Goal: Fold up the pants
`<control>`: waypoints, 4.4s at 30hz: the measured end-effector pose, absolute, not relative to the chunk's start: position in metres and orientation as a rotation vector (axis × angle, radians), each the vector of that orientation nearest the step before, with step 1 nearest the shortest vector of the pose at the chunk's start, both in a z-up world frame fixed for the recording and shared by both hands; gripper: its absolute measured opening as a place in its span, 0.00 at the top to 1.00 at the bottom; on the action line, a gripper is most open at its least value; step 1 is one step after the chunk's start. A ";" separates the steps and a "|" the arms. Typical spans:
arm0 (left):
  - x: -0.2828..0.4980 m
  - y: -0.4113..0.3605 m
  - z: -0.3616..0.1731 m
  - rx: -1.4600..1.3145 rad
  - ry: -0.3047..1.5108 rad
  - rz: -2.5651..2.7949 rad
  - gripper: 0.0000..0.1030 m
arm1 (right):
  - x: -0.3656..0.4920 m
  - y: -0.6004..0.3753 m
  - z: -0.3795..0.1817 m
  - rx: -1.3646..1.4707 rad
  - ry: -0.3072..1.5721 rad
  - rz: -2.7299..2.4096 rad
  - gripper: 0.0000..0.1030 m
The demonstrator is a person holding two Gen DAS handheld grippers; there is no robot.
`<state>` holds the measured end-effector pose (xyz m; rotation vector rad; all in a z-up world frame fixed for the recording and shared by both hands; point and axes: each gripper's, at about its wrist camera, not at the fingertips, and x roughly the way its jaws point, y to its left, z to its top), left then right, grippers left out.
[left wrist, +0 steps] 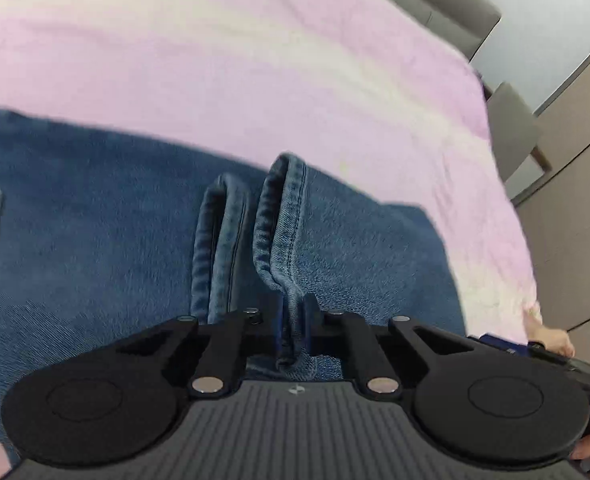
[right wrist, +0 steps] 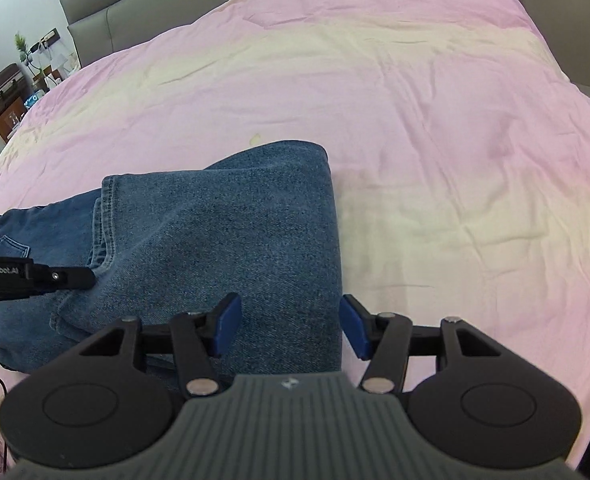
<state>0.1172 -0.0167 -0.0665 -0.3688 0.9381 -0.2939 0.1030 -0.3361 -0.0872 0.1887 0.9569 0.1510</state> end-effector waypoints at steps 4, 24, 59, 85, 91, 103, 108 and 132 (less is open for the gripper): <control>0.100 0.002 -0.048 -0.412 0.892 -0.279 0.92 | 0.101 -0.337 -0.075 0.174 0.922 0.168 0.59; 0.103 0.003 -0.110 -0.369 1.021 -0.231 0.90 | 0.126 -0.228 -0.128 -0.052 0.973 0.356 0.72; 0.126 -0.004 -0.118 -0.367 1.040 -0.258 0.47 | 0.119 -0.208 -0.133 -0.039 0.964 0.432 0.73; 0.108 0.030 -0.072 -0.320 0.917 -0.219 0.85 | 0.124 -0.151 -0.113 -0.020 0.952 0.517 0.78; 0.122 0.029 -0.097 -0.314 0.981 -0.211 0.84 | 0.120 -0.157 -0.109 -0.126 0.962 0.536 0.73; 0.148 0.025 -0.055 -0.298 0.948 -0.251 0.78 | 0.164 -0.252 -0.054 -0.262 0.886 0.322 0.73; 0.165 0.001 -0.052 -0.282 0.908 -0.317 0.79 | 0.188 -0.259 -0.059 -0.271 0.868 0.283 0.81; 0.178 -0.022 -0.089 -0.217 0.999 -0.252 0.90 | 0.185 -0.278 -0.094 -0.148 0.981 0.275 0.89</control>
